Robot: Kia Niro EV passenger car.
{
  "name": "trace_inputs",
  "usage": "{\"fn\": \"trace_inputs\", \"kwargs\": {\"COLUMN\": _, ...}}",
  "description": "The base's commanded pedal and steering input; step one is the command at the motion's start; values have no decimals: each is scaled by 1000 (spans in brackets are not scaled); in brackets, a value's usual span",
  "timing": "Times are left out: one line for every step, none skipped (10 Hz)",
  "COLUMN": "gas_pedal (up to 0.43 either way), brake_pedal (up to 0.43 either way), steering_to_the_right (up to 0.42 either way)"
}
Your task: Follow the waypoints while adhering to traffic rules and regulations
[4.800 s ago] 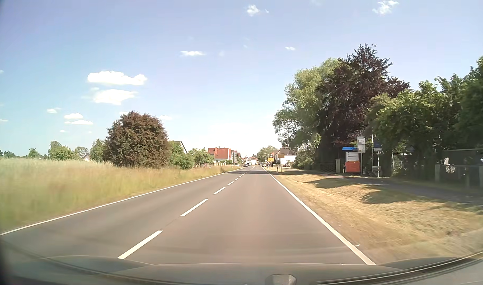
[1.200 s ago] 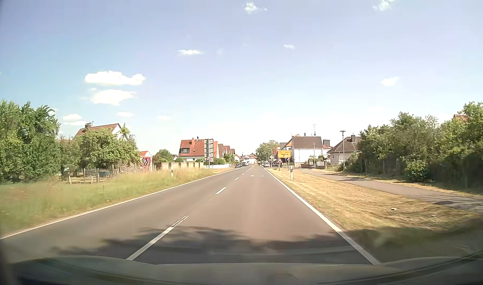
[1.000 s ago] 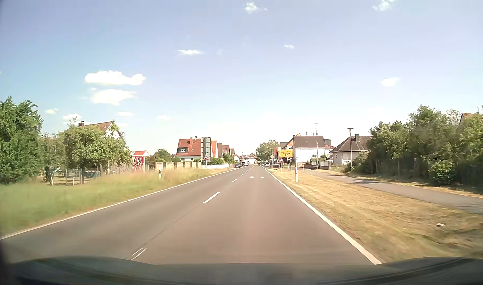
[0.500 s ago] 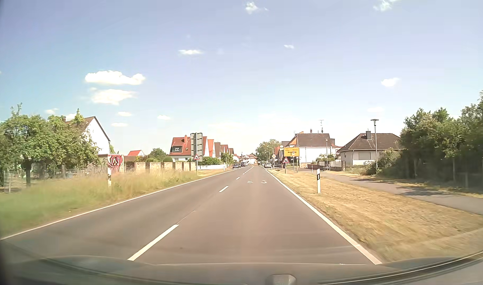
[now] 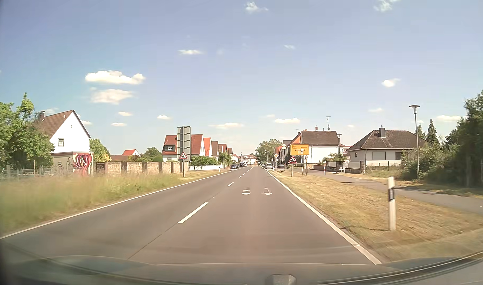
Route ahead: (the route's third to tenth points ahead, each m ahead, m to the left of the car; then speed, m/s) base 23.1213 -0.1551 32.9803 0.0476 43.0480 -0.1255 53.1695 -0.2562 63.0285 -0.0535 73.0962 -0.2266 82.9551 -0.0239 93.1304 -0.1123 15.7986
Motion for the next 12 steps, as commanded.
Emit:
{"fn": "trace_inputs", "kwargs": {"gas_pedal": 0, "brake_pedal": 37, "steering_to_the_right": 0}}
{"fn": "trace_inputs", "kwargs": {"gas_pedal": 0, "brake_pedal": 37, "steering_to_the_right": 0}}
{"fn": "trace_inputs", "kwargs": {"gas_pedal": 0, "brake_pedal": 43, "steering_to_the_right": 0}}
{"fn": "trace_inputs", "kwargs": {"gas_pedal": 0, "brake_pedal": 43, "steering_to_the_right": 0}}
{"fn": "trace_inputs", "kwargs": {"gas_pedal": 0, "brake_pedal": 43, "steering_to_the_right": 0}}
{"fn": "trace_inputs", "kwargs": {"gas_pedal": 0, "brake_pedal": 43, "steering_to_the_right": 0}}
{"fn": "trace_inputs", "kwargs": {"gas_pedal": 0, "brake_pedal": 49, "steering_to_the_right": 0}}
{"fn": "trace_inputs", "kwargs": {"gas_pedal": 0, "brake_pedal": 55, "steering_to_the_right": 0}}
{"fn": "trace_inputs", "kwargs": {"gas_pedal": 0, "brake_pedal": 61, "steering_to_the_right": 0}}
{"fn": "trace_inputs", "kwargs": {"gas_pedal": 0, "brake_pedal": 79, "steering_to_the_right": 0}}
{"fn": "trace_inputs", "kwargs": {"gas_pedal": 0, "brake_pedal": 91, "steering_to_the_right": 0}}
{"fn": "trace_inputs", "kwargs": {"gas_pedal": 0, "brake_pedal": 104, "steering_to_the_right": 0}}
